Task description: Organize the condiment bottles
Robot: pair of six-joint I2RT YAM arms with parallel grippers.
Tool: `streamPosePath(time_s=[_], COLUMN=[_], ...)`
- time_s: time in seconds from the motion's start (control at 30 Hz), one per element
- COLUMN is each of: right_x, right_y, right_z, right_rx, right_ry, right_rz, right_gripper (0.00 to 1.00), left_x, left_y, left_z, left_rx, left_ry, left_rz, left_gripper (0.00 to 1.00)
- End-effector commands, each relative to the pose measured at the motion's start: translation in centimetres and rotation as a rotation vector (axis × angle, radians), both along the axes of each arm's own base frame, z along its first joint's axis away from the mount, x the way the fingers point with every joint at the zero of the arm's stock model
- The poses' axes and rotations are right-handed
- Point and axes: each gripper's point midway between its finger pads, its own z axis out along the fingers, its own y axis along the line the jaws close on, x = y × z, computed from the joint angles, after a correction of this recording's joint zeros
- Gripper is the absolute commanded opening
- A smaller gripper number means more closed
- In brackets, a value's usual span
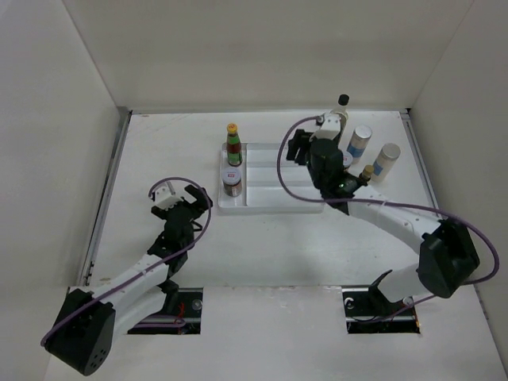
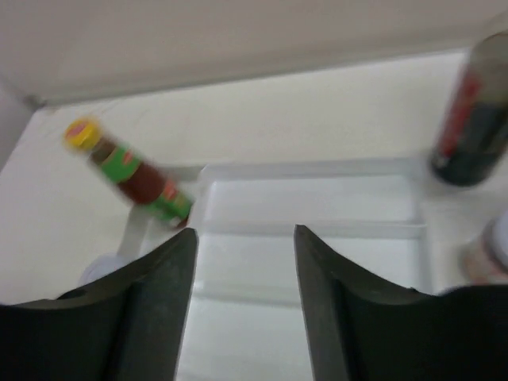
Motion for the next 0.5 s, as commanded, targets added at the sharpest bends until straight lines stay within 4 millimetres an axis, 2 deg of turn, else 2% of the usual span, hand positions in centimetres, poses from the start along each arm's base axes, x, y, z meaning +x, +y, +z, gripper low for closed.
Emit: streamPosePath(time_s=[0.0, 0.1, 0.17, 0.3, 0.47], right_x=[3.7, 7.0, 9.1, 13.1, 16.7], right_y=[-8.5, -12.7, -14.5, -15.2, -16.8], right_z=[1.4, 2.9, 4.0, 5.3, 4.1], right_rx=[-0.214, -0.208, -0.183, -0.193, -0.206], right_ry=[0.032, 0.054, 0.035, -0.001, 0.028], right_rz=[-0.28, -0.372, -0.404, -0.356, -0.38], right_gripper=[0.69, 0.87, 0.94, 0.99, 1.0], left_x=[0.8, 0.8, 0.9, 1.0, 1.4], left_y=[-0.6, -1.2, -1.4, -1.3, -0.3], left_z=[2.2, 1.8, 1.4, 1.0, 0.9], left_rx=[-0.124, -0.149, -0.151, -0.16, -0.162], left_ry=[-0.109, -0.103, -0.091, -0.079, -0.073], left_rz=[-0.005, -0.038, -0.044, -0.047, -0.025], left_gripper=[1.0, 1.0, 1.0, 1.0, 1.0])
